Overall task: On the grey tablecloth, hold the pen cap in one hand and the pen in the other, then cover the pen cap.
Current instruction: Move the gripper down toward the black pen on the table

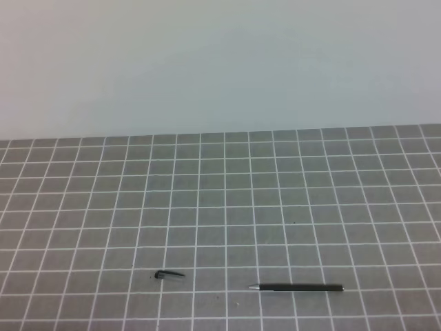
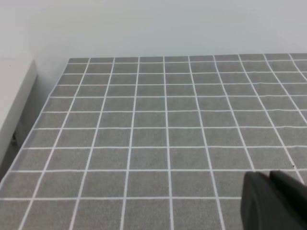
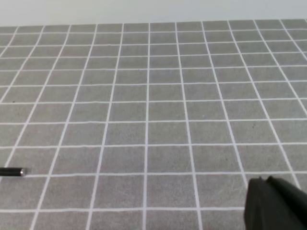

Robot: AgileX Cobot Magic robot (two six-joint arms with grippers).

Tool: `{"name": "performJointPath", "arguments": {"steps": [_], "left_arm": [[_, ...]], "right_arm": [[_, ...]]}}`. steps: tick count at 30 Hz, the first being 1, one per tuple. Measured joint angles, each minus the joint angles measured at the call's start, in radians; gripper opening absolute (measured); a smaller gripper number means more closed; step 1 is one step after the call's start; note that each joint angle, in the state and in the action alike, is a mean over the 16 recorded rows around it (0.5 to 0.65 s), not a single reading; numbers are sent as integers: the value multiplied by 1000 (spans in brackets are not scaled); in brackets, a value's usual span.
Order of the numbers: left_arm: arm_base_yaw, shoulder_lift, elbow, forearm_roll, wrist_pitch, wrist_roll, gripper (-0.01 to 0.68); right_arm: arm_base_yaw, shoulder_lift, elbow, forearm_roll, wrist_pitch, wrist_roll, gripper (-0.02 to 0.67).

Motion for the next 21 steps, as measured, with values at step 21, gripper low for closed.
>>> {"name": "performJointPath", "arguments": {"steps": [21], "left_arm": [[0, -4, 0, 0, -10, 0, -3]], "right_arm": [[0, 0, 0, 3, 0, 0, 4]]}}
